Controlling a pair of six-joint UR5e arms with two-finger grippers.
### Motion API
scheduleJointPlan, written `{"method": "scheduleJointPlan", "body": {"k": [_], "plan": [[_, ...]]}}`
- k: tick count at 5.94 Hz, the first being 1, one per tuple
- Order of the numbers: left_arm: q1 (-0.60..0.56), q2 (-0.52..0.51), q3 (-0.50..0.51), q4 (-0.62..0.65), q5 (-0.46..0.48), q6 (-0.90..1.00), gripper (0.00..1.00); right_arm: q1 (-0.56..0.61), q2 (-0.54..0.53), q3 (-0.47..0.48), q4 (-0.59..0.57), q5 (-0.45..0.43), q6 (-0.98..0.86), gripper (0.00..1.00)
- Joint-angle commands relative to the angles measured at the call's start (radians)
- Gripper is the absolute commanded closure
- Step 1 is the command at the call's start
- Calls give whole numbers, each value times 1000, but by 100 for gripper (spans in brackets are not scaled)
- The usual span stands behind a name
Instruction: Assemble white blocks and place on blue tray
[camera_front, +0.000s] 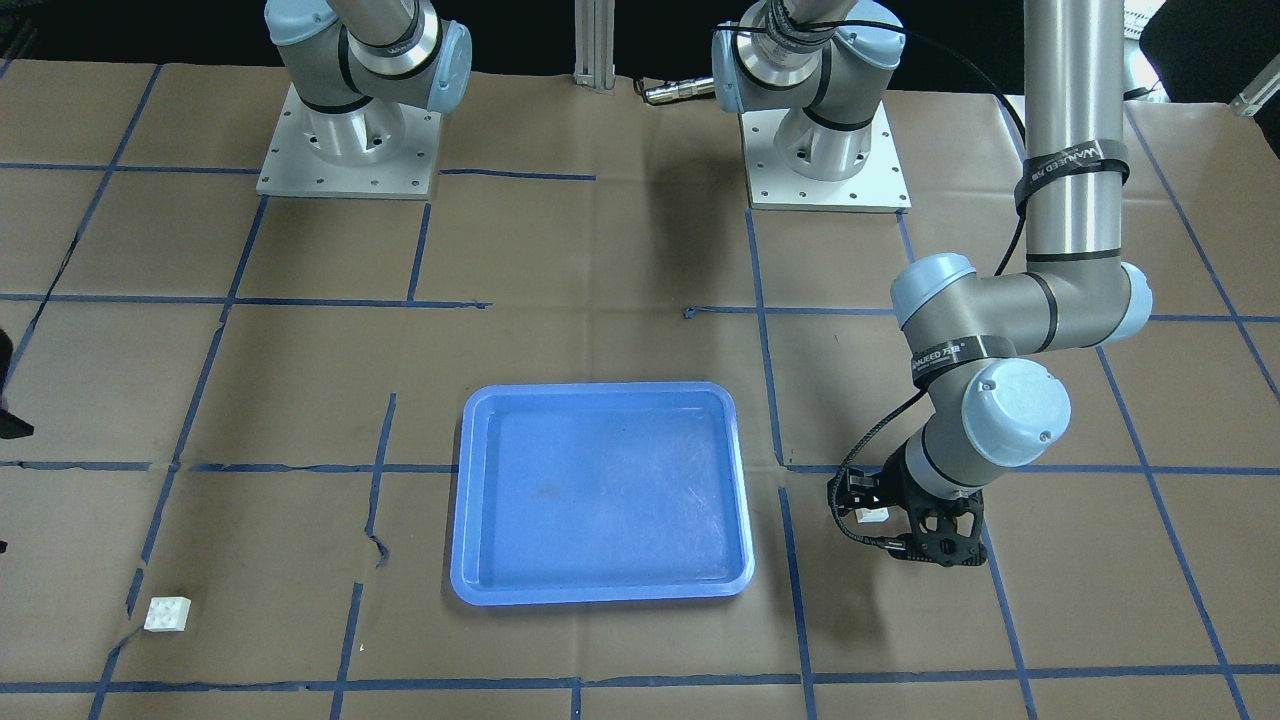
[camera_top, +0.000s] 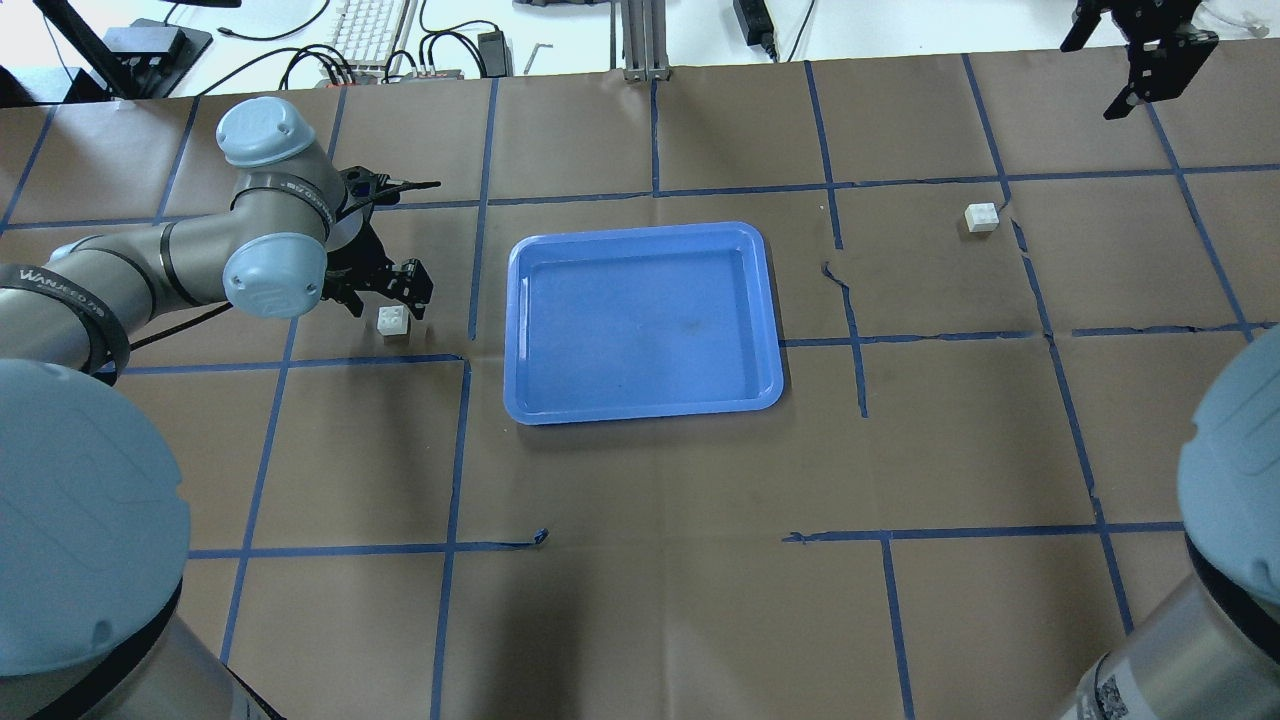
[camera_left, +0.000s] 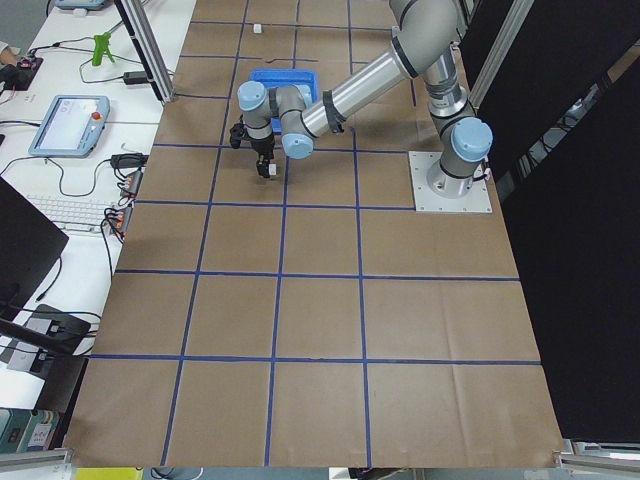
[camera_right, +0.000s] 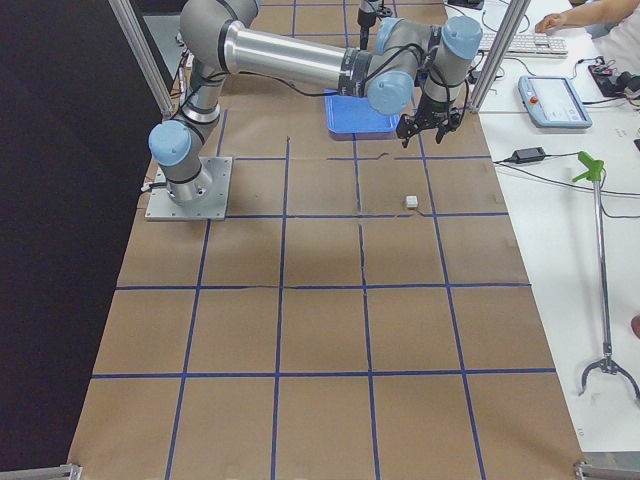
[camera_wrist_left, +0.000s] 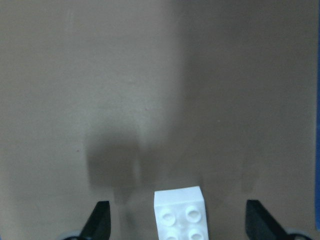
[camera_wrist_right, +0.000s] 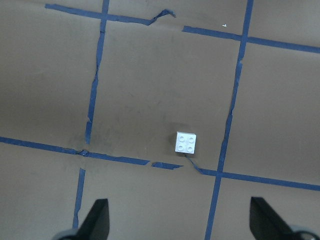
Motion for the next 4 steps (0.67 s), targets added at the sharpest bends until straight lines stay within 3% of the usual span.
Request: {"method": "scheduleJointPlan", "body": {"k": [1,2,3,4], "plan": [[0,0,-13,-2,0,-3,54,-96,99,-2,0,189,-25,0],[0,1,-13,-2,0,7,75,-143,166,3,3,298,-44,0],[0,15,-8,-2,1,12,89,-164,226,7,0,375,-117,0],[-9,35,2,-2,3,83,92,-167,276,7,-6,459,-166,0]]}}
